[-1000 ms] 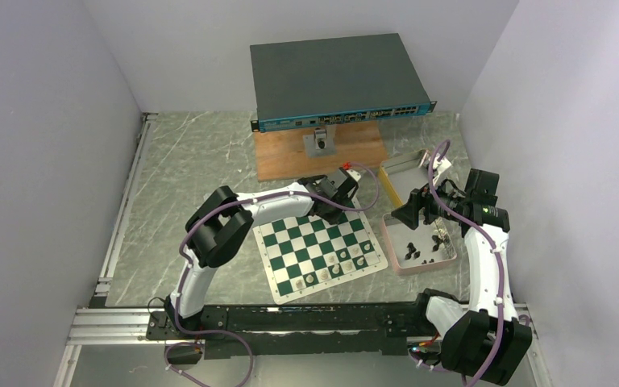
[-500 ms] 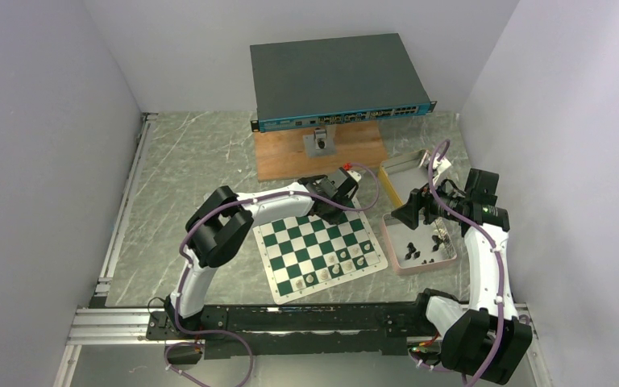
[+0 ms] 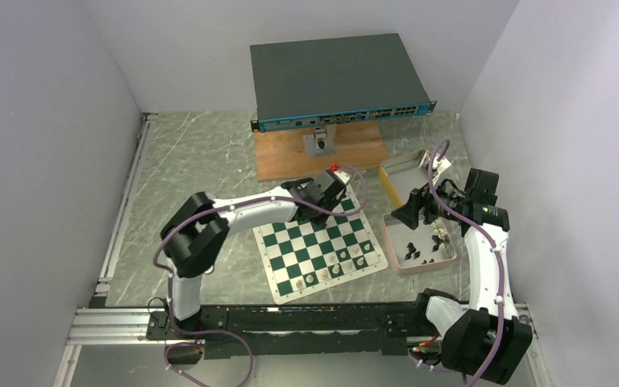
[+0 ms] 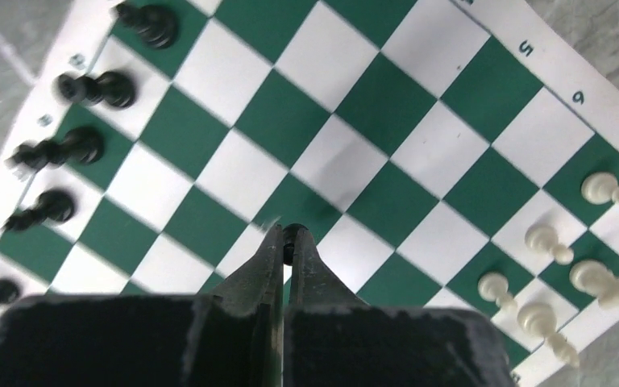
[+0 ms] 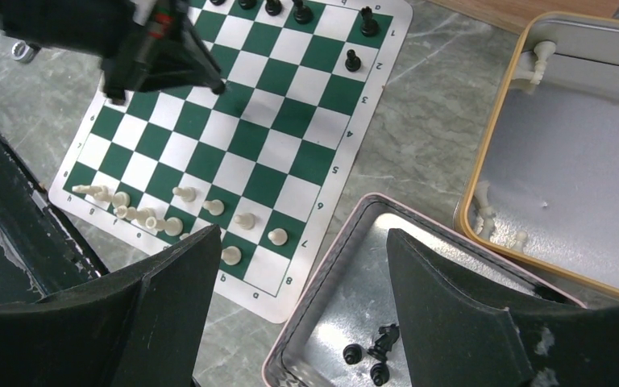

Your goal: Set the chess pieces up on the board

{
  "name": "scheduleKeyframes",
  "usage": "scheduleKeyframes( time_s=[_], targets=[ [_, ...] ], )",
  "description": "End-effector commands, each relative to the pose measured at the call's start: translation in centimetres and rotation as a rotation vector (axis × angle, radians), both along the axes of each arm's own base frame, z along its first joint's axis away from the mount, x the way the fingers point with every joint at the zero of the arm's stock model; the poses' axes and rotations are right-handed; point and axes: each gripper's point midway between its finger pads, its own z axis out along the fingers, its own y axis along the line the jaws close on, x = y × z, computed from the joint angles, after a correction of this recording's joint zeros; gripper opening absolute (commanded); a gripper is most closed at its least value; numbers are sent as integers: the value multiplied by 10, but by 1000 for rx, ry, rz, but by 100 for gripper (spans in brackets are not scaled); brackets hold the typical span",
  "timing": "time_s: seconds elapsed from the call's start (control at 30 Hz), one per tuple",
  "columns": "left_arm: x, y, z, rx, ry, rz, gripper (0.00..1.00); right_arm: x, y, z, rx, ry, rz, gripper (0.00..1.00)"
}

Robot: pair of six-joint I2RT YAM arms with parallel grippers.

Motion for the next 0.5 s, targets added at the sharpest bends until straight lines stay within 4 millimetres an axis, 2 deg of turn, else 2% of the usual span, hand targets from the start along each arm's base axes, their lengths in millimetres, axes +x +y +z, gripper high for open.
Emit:
scheduleKeyframes(
  time_s=[0.0, 0.1, 0.33, 0.47],
  targets=[
    [7, 23, 47, -43, -135, 71, 0, 6, -4, 2, -21, -35, -1, 78],
    [6, 47, 49, -41, -154, 126, 0, 6, -4, 2, -21, -35, -2, 78],
    [19, 106, 54, -101, -195, 316, 0, 6, -4, 1, -25, -33, -6, 78],
    [26, 138, 51, -124, -205, 407, 0, 6, -5, 1, -27, -32, -7, 78]
  ],
)
